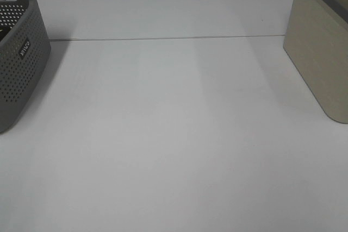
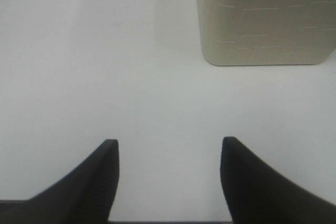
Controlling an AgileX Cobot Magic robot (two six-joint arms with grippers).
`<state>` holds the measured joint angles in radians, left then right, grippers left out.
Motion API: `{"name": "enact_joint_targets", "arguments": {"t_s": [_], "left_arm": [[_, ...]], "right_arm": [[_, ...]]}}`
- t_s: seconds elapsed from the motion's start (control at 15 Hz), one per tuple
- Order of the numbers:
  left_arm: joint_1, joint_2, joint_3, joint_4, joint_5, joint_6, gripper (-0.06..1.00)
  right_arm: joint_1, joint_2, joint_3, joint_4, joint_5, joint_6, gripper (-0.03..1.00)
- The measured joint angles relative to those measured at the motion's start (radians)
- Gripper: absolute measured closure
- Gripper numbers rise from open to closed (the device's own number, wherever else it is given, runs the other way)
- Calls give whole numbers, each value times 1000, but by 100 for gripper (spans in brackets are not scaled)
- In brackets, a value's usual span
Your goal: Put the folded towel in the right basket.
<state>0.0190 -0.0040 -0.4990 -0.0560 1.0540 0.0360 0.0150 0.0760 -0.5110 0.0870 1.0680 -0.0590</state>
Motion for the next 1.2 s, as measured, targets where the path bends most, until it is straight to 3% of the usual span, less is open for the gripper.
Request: {"name": "enact_joint_targets", "arguments": {"t_s": [1.2], "left_arm": [[0,0,0,0,0,0,-3]], "right_arm": [[0,-82,0,4,-1,-1,41]]}}
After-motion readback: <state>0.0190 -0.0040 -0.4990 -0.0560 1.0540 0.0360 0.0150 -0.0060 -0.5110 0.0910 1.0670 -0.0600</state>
